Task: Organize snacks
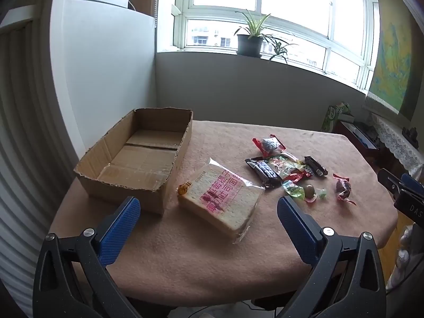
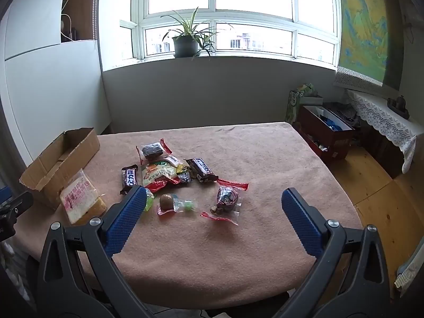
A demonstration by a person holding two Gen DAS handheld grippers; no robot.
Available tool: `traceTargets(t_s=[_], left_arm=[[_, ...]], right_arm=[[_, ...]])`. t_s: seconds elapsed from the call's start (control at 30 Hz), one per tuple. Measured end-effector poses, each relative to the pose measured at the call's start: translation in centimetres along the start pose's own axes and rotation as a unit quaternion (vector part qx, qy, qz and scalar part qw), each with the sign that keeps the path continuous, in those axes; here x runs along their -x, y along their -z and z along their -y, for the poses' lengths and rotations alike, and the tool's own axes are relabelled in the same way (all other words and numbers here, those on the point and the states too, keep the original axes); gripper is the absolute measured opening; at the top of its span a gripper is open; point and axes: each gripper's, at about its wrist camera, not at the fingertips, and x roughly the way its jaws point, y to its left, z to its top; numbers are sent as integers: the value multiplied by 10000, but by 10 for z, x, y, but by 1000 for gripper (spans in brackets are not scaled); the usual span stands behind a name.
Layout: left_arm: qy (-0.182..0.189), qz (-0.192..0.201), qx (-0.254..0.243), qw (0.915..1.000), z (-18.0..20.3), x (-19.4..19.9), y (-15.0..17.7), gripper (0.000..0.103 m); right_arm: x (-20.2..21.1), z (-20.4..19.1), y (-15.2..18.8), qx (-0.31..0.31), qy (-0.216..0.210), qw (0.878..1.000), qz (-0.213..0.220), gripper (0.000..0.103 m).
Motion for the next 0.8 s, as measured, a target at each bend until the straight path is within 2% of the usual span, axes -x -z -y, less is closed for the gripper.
traceTargets(t_s=[0.8], left_arm=[[24, 44, -71, 10000, 4, 2, -1, 103]], right_arm=[[-1, -2, -1, 11, 2, 10000, -6, 103]])
